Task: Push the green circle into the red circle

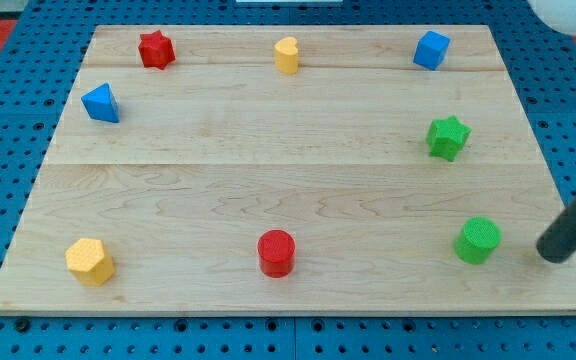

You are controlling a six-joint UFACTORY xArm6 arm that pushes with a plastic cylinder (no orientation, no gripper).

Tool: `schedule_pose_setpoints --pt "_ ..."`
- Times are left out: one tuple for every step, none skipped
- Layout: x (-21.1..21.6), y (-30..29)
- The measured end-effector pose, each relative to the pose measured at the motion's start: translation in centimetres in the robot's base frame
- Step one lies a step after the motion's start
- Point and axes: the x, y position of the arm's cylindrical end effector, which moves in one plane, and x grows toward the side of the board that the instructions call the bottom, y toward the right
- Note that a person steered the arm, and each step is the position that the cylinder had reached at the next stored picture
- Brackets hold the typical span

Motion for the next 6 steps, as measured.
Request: schedule_pose_setpoints --pt "1.0 -7.1" --pt "0.6 -8.2" --pt "-1.5 -5.9" --pt "-1.5 -12.0" --pt "-0.4 -15.7" --pt "0.2 -17.8"
